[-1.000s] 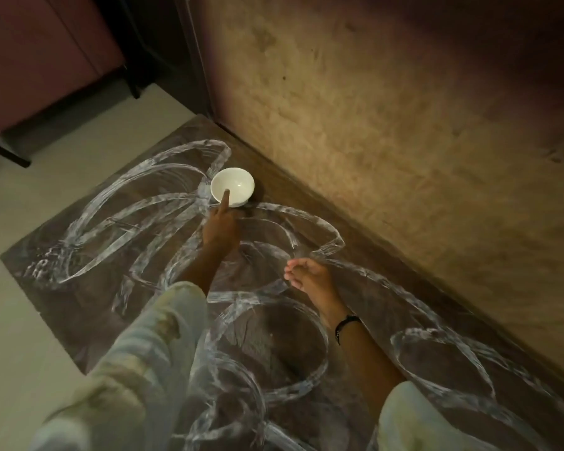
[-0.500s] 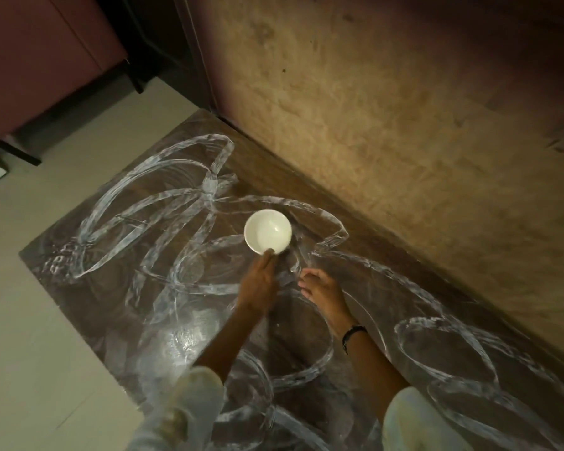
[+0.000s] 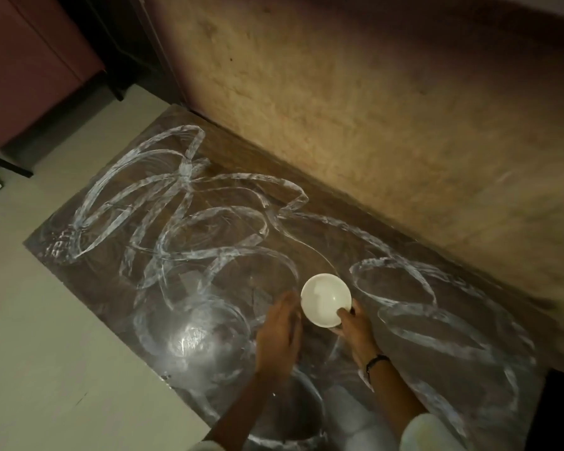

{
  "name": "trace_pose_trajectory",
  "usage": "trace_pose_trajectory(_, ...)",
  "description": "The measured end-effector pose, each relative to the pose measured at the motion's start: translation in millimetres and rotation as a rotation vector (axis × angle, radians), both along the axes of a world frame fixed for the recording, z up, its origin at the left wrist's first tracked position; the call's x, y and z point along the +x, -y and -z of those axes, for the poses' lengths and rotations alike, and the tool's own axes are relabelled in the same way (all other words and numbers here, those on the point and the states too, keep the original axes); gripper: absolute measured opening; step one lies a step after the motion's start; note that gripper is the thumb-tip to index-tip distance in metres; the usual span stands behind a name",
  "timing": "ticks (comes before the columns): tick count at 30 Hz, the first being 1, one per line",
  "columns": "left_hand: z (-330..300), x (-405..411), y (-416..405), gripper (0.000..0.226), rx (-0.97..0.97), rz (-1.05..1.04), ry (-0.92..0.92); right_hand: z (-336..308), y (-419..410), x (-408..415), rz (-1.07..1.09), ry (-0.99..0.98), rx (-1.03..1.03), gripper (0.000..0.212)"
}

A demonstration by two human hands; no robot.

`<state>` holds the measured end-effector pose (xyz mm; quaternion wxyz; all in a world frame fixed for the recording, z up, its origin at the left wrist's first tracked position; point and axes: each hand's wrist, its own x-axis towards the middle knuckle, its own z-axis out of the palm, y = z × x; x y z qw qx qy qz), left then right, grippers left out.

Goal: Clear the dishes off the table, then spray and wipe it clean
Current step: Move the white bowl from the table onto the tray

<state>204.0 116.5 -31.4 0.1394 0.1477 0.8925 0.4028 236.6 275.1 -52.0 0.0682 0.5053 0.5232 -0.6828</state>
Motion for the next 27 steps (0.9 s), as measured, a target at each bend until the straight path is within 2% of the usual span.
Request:
trace_pose_trajectory(2,-16.0,10.8,-21.3,0.050,0.047,-0.172,0.195,-12.7,-11.1,30.8,0.014,-0.028,0.014,0.049)
trace_pose_trajectory(4,-32.5,29.3,-46.1,0.056,0.075,-0.110,0.336,-29.7,-22.9,64.6,0.039,-0.073,0.007,0.049)
trace_pose_trajectory(7,-47.2,75.1,-77.8,0.063,-0.002,0.047,0.303,-60.5,-38.7,120.3,0.098,-0.101,-0.019,0.048)
trace_pose_trajectory(11,-53.4,166.7,-115.2,0.074,0.041,-0.030,0.306,-84.5,-67.5,213.9,0.108,-0.135,-0.002,0.047)
trace_pose_trajectory(15,-73.0,284.1,-160.8,0.057,0.106,-0.037,0.367,-101.2,-106.1,331.2,0.130,-0.127,0.065,0.044)
trace_pose_trajectory(18,-74.8,363.3,-184.8,0.033,0.085,0.016,0.460,-98.9,-128.5,422.1,0.130,-0.109,0.186,0.042)
trace_pose_trajectory(23,-75.0,462.8,-221.7,0.030,0.041,0.211,0.498,-100.8,-155.4,543.5,0.267,-0.077,0.199,0.042)
trace_pose_trajectory(27,-68.1,517.9,-236.4,0.040,0.035,0.327,0.564,-99.6,-165.2,605.1,0.335,-0.088,0.159,0.037)
